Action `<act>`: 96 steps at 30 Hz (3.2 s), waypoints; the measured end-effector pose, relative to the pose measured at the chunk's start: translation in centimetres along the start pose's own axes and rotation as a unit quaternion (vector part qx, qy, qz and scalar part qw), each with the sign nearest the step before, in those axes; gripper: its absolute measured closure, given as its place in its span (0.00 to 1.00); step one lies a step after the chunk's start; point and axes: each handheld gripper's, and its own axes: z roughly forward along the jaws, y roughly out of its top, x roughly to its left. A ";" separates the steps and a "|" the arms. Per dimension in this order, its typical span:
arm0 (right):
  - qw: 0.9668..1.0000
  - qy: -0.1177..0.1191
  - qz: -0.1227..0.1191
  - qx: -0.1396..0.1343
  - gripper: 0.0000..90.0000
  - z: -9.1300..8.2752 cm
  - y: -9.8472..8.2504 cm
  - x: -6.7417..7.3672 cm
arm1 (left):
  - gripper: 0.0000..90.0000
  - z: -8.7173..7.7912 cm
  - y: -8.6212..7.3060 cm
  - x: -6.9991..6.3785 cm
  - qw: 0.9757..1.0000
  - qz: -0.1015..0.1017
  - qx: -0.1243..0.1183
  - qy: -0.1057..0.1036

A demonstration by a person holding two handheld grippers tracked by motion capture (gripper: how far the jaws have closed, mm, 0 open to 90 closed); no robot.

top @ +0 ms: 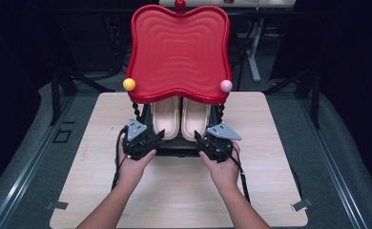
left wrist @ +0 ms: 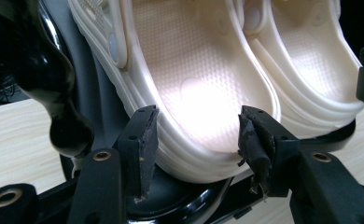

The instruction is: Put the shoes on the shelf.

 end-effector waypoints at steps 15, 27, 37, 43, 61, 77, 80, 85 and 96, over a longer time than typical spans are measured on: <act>1.000 -0.004 -0.002 -0.004 0.64 1.2 -0.1 -0.4 | 0.59 1.3 -0.1 0.2 1.000 -0.004 0.001 0.029; 1.000 -0.009 -0.006 0.013 0.68 1.5 0.5 -0.6 | 0.60 1.4 0.0 0.2 1.000 0.010 0.003 0.029; 1.000 -0.011 -0.004 0.013 0.68 1.5 0.5 -0.6 | 0.61 1.4 0.0 0.3 1.000 0.008 0.001 0.027; 1.000 -0.008 -0.004 0.014 0.67 1.4 0.5 -0.7 | 0.61 1.3 -0.1 0.4 1.000 0.003 -0.001 0.024; 1.000 -0.016 -0.010 0.007 0.63 1.7 0.5 -0.5 | 0.61 1.4 0.0 0.3 1.000 0.000 0.001 0.028; 0.999 -0.044 -0.026 0.014 0.71 2.5 0.8 -0.5 | 0.70 2.1 0.5 0.5 0.998 0.018 0.004 0.053; 0.998 -0.043 -0.031 0.016 0.71 2.6 0.9 -0.6 | 0.70 2.2 0.5 0.5 0.998 0.021 0.000 0.053; 0.998 -0.043 -0.035 0.019 0.71 2.7 1.1 -0.6 | 0.70 2.1 0.5 0.5 0.998 0.020 0.001 0.051; 0.999 -0.045 -0.026 0.015 0.70 2.6 0.9 -0.5 | 0.68 2.0 0.5 0.7 0.999 0.016 0.001 0.045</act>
